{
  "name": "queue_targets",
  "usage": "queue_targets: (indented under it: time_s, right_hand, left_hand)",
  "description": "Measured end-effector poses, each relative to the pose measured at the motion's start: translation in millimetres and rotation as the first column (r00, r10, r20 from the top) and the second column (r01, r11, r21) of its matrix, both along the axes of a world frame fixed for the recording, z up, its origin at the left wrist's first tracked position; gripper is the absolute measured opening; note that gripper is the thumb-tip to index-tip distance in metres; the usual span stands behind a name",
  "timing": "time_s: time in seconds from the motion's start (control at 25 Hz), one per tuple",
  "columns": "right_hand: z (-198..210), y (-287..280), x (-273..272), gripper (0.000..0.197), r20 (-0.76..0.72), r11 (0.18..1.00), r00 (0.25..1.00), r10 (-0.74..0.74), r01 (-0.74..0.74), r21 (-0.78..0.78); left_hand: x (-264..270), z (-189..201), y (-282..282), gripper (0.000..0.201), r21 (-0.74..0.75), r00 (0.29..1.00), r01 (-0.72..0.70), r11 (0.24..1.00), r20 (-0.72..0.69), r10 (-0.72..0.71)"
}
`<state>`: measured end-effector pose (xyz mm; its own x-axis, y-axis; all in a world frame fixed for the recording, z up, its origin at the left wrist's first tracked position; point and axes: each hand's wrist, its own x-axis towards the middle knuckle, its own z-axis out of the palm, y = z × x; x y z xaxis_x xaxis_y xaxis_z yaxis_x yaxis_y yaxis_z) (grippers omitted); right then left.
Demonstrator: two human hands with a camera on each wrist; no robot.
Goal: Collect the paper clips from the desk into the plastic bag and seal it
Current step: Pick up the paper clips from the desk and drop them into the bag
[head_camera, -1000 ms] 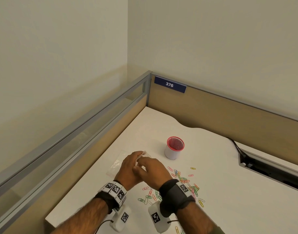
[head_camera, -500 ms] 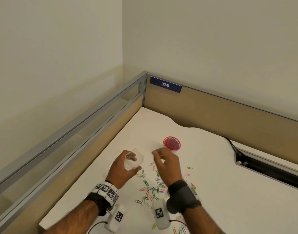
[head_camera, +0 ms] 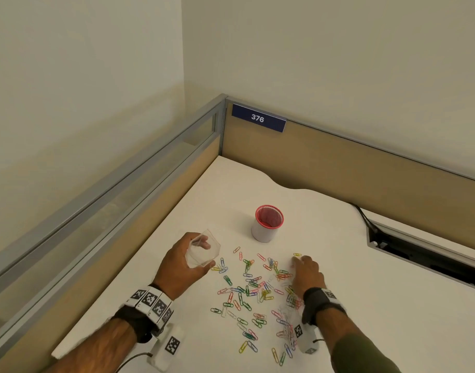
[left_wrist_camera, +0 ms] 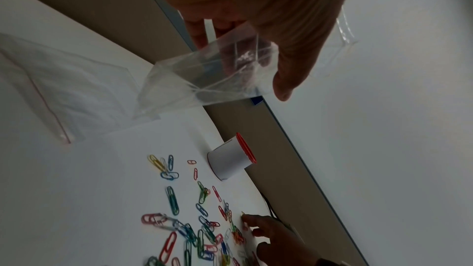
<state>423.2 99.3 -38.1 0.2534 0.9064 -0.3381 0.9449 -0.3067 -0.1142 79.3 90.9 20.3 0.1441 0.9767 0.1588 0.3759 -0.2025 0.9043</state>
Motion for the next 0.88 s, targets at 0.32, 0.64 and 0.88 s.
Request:
queue_targets:
  time_s: [0.32, 0.64, 0.88]
  right_hand:
    - [5.3, -61.3, 6.7, 0.04, -0.189, 0.982, 0.979, -0.082, 0.112, 0.154]
    - [17.1, -30.0, -13.9, 0.031, -0.039, 0.995, 0.999, 0.017, -0.013, 0.096]
    - [7.9, 40.3, 36.2, 0.042, -0.046, 1.0, 0.998, -0.032, 0.032, -0.002]
  left_hand:
    - [10.2, -8.6, -1.0, 0.05, -0.018, 1.0, -0.017, 1.0, 0.019, 0.017]
    - [20.9, -13.1, -19.0, 0.051, -0.036, 0.998, -0.043, 0.998, 0.034, 0.044]
    - [33.2, -6.2, -28.7, 0.057, -0.035, 0.999, -0.036, 0.999, 0.025, 0.037]
